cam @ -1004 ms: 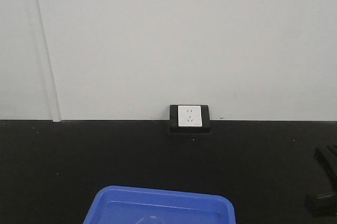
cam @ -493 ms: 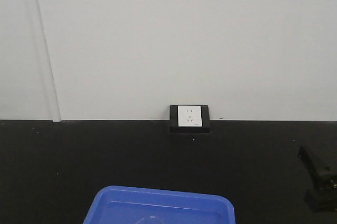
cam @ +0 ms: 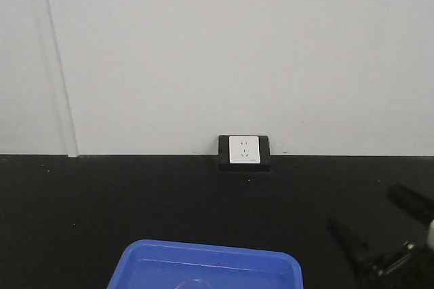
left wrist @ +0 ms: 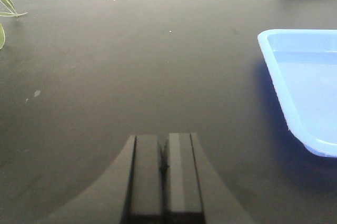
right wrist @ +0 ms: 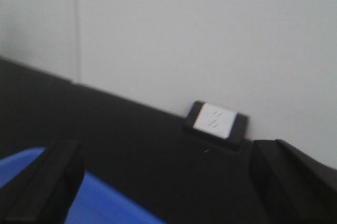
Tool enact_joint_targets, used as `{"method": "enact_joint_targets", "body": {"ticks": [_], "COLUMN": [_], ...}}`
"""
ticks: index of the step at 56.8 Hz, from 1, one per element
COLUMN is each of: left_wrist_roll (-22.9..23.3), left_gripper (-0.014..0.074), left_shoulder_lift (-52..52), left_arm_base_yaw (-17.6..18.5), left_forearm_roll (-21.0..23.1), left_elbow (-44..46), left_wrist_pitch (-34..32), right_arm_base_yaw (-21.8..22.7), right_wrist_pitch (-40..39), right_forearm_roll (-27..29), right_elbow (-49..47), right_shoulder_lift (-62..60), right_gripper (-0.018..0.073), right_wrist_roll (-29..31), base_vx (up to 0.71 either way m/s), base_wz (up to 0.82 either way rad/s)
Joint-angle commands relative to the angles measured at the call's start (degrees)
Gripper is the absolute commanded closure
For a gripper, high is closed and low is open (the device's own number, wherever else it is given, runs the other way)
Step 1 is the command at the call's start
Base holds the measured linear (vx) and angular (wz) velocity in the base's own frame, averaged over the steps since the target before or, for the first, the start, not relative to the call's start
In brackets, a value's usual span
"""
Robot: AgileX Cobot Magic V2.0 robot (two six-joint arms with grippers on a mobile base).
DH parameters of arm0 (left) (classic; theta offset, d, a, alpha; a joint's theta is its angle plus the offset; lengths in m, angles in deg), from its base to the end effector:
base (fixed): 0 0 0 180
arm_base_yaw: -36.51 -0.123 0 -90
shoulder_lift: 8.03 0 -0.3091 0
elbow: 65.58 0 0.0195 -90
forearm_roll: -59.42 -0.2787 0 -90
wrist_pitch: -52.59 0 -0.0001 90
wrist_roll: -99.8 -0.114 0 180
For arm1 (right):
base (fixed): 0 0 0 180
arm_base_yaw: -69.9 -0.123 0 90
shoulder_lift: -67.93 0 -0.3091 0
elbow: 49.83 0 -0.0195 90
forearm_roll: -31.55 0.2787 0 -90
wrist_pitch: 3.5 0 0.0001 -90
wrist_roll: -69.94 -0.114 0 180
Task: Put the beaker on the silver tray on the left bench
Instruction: 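Lower the open right gripper around the glass beaker in the blue tray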
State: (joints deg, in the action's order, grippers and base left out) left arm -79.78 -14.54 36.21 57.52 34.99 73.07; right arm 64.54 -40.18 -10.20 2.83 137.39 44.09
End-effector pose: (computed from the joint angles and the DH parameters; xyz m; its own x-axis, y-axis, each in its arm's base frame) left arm 0.0788 0.0017 0.1649 -0.2828 0.0223 -0.9589 -0.0097 0.9996 0.0260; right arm 0.2371 0.0677 0.2751 0.0291 -0.1533 -0.9878 -0.4832 0.8629 -0.1481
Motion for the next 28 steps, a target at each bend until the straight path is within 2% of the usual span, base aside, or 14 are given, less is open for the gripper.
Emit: {"method": "enact_joint_targets", "body": {"ticks": [1, 6, 11, 18, 28], "left_wrist_roll": [0.1, 0.1, 0.1, 0.1, 0.1], "left_gripper": [0.0595, 0.0595, 0.0595, 0.0595, 0.0595], "left_shoulder_lift": [0.9, 0.9, 0.9, 0.9, 0.9], "left_arm_base_yaw": [0.3, 0.3, 0.3, 0.3, 0.3], "left_forearm_roll": [0.1, 0.1, 0.1, 0.1, 0.1], "left_elbow": [-1.6, -1.6, -1.6, -1.6, -1.6], "left_wrist_pitch": [-4.4, -4.4, -4.4, -4.4, -4.4], "right_arm_base_yaw": [0.2, 0.2, 0.2, 0.2, 0.2], "right_wrist_pitch": [-5.2, -6.1, -9.0, -14.3, -23.9], "right_forearm_roll": [-11.2, -19.2, -22.5, -21.5, -15.4], "right_elbow": [-2.0, -2.0, -2.0, -2.0, -2.0], "right_shoulder_lift": [2.6, 7.7, 13.1, 20.1, 28.9], "right_gripper": [-0.0091, -0.0067, -0.0045, -0.0026, -0.0024], "right_wrist_roll": [-9.1, -14.4, -15.3, -12.6, -5.9], "base_vx": [0.00, 0.00, 0.00, 0.00, 0.00], "base_wz": [0.00, 0.00, 0.00, 0.00, 0.00]}}
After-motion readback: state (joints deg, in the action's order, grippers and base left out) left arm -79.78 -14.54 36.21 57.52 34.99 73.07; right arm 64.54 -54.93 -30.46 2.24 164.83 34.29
